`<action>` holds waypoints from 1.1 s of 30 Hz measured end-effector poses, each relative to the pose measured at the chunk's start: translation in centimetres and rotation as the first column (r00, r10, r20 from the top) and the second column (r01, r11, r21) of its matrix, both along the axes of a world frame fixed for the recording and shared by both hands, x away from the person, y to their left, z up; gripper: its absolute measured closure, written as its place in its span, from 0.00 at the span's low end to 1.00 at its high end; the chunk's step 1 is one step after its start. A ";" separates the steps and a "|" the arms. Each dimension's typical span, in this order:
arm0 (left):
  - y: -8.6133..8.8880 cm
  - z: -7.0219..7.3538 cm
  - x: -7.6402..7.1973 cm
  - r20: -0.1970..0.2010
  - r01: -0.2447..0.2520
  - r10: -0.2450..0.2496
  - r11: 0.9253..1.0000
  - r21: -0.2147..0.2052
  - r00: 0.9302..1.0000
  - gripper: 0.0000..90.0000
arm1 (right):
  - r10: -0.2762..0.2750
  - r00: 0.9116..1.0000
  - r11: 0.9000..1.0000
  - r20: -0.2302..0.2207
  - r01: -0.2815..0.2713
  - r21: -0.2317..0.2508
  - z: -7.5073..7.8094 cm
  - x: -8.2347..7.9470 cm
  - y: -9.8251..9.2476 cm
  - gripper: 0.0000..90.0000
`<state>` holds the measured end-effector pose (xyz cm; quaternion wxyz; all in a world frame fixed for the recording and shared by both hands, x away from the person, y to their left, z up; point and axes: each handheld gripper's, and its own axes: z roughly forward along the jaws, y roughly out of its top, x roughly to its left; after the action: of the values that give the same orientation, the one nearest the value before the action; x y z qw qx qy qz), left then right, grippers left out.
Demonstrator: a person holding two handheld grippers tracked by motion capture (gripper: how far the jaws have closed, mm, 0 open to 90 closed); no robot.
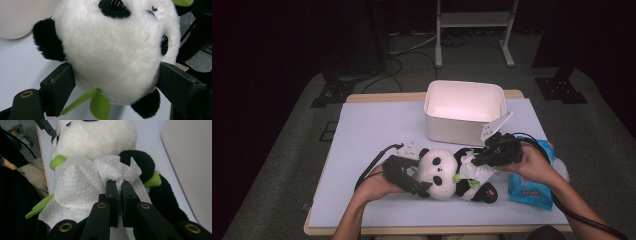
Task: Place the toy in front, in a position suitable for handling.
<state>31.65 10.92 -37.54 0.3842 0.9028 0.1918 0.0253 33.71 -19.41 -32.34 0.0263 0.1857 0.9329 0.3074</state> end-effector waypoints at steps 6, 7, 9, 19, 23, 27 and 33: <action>0.0 0.0 0.0 -0.001 0.000 0.000 1.000 0.001 1.000 0.17 | -0.008 1.000 1.000 -0.004 0.008 0.003 -0.3 -0.1 -0.5 0.95; 0.0 0.0 0.0 -0.002 0.000 0.000 1.000 0.002 1.000 0.17 | -0.012 1.000 1.000 -0.007 0.012 0.005 -0.3 -0.2 -0.6 0.95; 0.0 0.0 0.0 -0.002 0.000 0.000 1.000 0.002 1.000 0.17 | -0.011 1.000 1.000 -0.007 0.011 0.004 -0.5 -0.2 -0.8 0.95; 0.0 -0.1 0.0 -0.003 0.000 0.000 1.000 0.001 1.000 0.17 | -0.016 1.000 1.000 -0.022 0.017 0.012 -1.1 -0.7 -1.3 0.95; 0.0 -0.1 0.0 -0.002 0.000 0.000 1.000 0.003 1.000 0.17 | -0.015 1.000 1.000 -0.026 0.016 0.014 -1.3 -1.1 -1.4 0.95; 0.0 -0.1 0.0 -0.004 -0.002 0.002 1.000 0.003 1.000 0.17 | -0.021 0.999 1.000 -0.039 0.022 0.014 -1.8 -1.7 -1.7 0.95; 0.0 -0.1 0.0 -0.004 -0.002 0.002 1.000 0.002 1.000 0.17 | -0.026 0.998 0.999 -0.052 0.027 0.019 -2.3 -2.3 -2.2 0.95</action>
<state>31.69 10.90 -37.68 0.3828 0.9030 0.1934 0.0240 31.40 -21.57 -34.62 0.0046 0.2063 0.9277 0.3112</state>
